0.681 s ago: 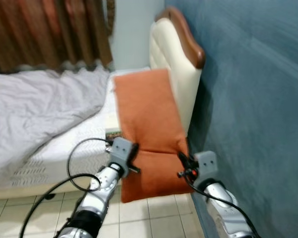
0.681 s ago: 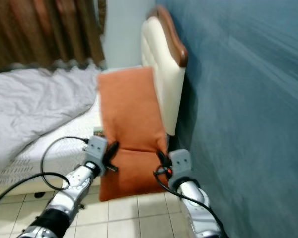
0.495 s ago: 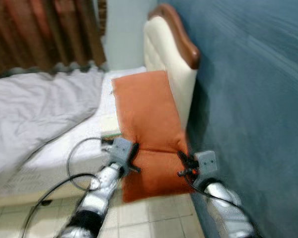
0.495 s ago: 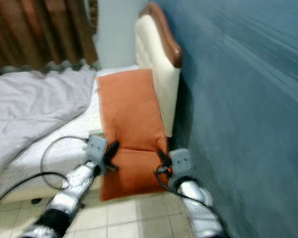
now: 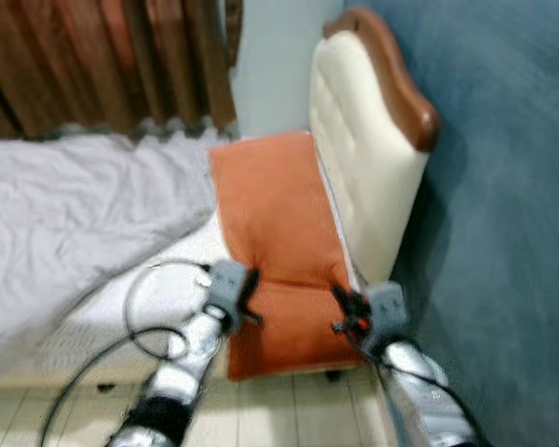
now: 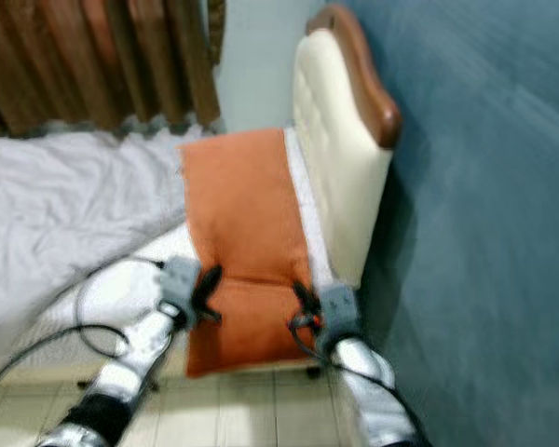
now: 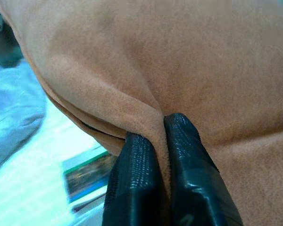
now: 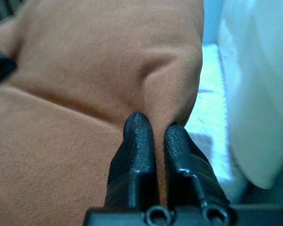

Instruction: Clean up the room

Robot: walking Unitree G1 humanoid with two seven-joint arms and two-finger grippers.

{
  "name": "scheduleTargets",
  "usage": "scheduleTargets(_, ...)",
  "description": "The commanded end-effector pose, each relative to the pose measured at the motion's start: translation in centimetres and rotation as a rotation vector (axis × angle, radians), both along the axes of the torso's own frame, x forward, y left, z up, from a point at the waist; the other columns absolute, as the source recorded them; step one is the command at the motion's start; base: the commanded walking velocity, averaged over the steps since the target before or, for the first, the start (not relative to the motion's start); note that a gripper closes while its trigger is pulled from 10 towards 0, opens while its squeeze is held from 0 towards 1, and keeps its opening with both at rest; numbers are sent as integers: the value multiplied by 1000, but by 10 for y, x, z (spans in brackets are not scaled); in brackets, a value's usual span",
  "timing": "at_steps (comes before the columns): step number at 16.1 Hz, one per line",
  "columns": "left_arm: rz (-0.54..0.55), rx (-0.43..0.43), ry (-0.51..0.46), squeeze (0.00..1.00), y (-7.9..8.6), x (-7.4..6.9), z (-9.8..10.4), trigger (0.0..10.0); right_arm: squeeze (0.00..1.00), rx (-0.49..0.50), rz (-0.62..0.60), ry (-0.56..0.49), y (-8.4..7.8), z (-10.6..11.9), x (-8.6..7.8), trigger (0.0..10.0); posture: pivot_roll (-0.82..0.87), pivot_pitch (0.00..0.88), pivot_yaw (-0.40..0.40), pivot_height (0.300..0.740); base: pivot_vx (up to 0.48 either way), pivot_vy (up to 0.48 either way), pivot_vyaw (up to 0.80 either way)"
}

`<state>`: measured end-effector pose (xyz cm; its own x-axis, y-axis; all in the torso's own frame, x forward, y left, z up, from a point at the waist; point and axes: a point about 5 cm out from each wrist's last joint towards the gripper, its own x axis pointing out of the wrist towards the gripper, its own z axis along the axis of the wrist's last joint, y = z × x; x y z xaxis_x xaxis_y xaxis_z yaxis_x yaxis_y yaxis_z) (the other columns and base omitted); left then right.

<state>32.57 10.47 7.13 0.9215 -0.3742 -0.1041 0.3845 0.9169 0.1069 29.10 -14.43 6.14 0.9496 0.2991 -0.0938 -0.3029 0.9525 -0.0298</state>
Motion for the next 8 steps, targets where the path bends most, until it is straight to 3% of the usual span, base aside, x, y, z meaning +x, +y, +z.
scheduleTargets(1, 164, 11, -48, 0, 41, 8, 11, 10000, 0, 0, -127, -36, -27, 7, 2, 10000, -84, 0, 13, 740, 469, 0, 0)
scheduleTargets(8, 171, 20, -46, 0, 44, 11, 12, 10000, 0, 0, -129, -36, -27, 7, 2, 10000, -84, 0, 14, 740, 472, 0, 0)
